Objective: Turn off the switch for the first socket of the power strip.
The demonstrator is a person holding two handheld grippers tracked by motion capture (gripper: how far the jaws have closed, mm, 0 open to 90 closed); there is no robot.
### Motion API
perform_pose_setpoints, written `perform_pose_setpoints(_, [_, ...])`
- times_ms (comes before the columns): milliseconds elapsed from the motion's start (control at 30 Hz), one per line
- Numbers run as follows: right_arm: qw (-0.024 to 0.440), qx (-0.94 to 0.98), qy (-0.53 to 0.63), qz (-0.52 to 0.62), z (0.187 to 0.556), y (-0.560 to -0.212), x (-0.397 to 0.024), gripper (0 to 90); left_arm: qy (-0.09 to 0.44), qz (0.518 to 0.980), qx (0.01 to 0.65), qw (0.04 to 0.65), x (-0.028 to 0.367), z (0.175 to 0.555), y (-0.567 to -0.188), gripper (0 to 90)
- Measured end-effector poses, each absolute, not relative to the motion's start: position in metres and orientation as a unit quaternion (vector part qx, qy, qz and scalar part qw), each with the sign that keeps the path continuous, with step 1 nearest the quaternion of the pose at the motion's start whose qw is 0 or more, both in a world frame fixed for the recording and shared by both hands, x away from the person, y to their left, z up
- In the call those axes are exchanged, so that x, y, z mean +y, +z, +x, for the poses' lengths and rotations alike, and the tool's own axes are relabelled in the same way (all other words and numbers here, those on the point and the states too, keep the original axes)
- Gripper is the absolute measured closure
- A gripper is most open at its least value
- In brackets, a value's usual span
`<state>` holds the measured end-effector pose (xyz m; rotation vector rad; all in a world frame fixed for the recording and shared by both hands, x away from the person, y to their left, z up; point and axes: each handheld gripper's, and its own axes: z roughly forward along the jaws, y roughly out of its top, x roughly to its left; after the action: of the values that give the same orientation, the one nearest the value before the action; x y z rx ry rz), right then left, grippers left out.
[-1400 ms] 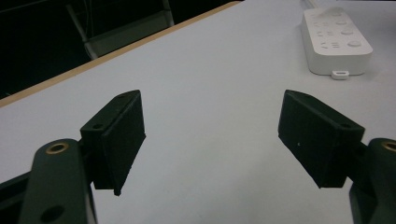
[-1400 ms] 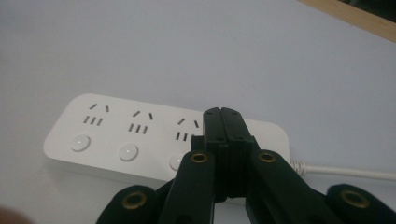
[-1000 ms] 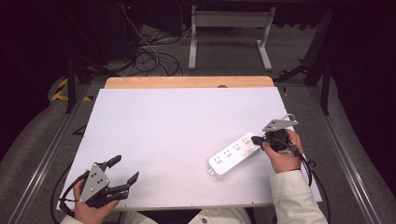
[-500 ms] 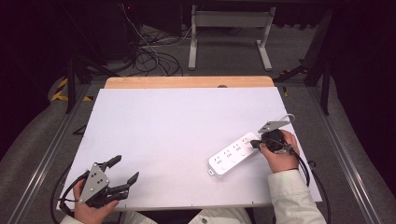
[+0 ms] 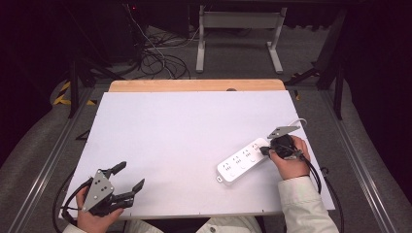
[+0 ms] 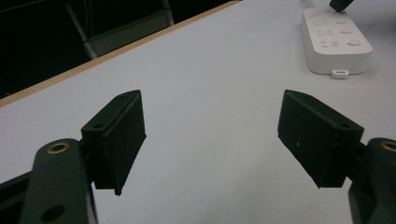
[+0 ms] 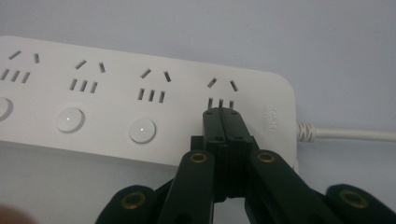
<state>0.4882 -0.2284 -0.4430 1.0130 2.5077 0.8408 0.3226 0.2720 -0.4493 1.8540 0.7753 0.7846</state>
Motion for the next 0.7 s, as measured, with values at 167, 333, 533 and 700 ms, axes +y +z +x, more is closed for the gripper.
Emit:
perform_pose_setpoints(167, [0.156,0.874,0.294,0.355,0.4882,-0.444,-0.2285,90.0,0.32,0.757,0.317,0.473,0.272,0.3224,-0.4493,23.7])
perform_pose_setpoints(333, [0.152,0.873,0.297,0.356,0.4891,-0.447,-0.2293,90.0,0.32,0.757,0.317,0.473,0.2718,0.3222,-0.4493,23.7])
perform_pose_setpoints(533, [0.154,0.874,0.295,0.355,0.4884,-0.4471,-0.2285,90.0,0.321,0.758,0.316,0.472,0.2718,0.3225,-0.4493,23.7])
perform_pose_setpoints(700, [0.163,0.876,0.288,0.35,0.4872,-0.447,-0.226,90.0,0.321,0.758,0.316,0.472,0.2716,0.3226,-0.4494,23.7])
